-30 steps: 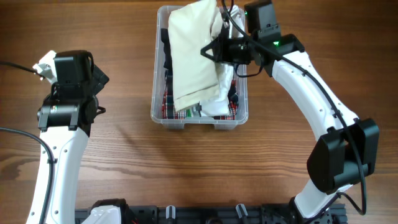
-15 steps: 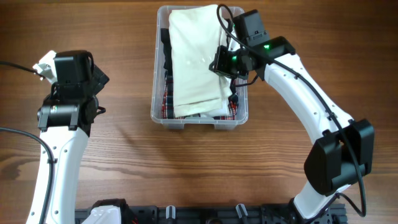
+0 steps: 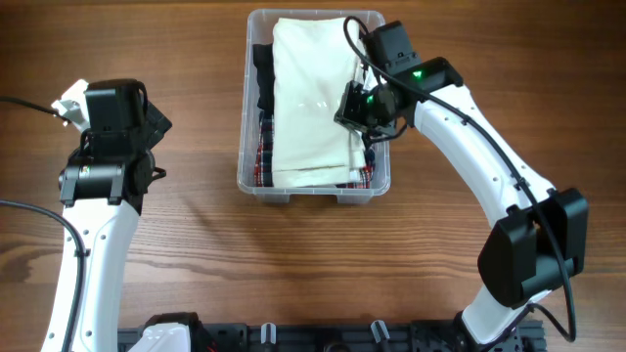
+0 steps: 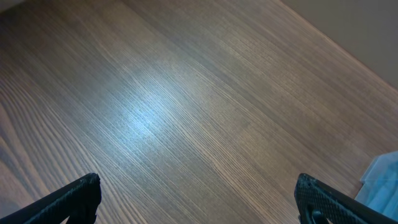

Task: Pack container
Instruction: 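Press and smooth the towel flat inside the container with the right gripper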

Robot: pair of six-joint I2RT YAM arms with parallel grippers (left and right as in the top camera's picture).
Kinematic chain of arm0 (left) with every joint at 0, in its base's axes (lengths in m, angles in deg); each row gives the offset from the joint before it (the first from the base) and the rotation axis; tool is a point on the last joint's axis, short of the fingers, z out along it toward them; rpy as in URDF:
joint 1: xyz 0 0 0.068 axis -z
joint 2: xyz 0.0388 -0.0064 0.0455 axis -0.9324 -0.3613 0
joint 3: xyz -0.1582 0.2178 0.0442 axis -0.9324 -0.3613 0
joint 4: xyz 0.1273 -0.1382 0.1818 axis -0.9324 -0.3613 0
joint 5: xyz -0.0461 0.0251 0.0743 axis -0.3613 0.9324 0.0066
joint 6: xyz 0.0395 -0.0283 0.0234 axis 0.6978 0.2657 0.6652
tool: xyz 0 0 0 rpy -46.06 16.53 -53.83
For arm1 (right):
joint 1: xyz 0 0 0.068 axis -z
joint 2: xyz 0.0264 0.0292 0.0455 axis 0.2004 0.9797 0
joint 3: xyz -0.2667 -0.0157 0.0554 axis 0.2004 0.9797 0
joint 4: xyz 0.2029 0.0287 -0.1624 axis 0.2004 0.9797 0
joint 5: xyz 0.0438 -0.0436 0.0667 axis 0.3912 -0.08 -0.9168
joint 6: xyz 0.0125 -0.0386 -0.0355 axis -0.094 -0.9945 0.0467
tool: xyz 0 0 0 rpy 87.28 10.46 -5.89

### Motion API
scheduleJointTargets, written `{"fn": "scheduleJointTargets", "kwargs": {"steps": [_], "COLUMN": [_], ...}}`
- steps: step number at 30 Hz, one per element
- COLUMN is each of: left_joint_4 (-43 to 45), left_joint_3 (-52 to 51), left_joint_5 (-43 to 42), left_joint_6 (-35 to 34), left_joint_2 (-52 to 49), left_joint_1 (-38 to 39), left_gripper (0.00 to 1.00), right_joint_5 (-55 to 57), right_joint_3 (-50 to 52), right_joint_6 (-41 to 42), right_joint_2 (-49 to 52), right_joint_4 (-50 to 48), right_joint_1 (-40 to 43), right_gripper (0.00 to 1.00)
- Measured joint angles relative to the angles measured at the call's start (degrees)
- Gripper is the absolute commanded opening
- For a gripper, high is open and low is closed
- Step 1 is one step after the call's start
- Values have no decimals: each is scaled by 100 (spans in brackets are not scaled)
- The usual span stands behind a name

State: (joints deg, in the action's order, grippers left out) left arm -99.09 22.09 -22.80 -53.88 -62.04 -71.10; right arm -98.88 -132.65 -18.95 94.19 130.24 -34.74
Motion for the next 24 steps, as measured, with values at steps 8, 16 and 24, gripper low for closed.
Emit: {"fn": "scheduleJointTargets", "kwargs": {"steps": [8, 16, 24], "left_joint_4": [2, 0, 2], "left_joint_3": [-2, -2, 0], "left_joint_5": [2, 0, 2], "left_joint_6": [0, 0, 0], "left_joint_2": [0, 0, 0], "left_joint_1": [0, 0, 0], "left_gripper": [100, 100, 100], "right_joint_5": [811, 1397, 1412], "right_joint_3": [-7, -1075, -1694], "right_joint_6": [-1641, -2476, -2514], "right_joint_2": [0, 0, -4], "right_joint_4": [-55, -116, -1032], "right_joint_1": [-42, -68, -68], "right_gripper": [99, 66, 4]}}
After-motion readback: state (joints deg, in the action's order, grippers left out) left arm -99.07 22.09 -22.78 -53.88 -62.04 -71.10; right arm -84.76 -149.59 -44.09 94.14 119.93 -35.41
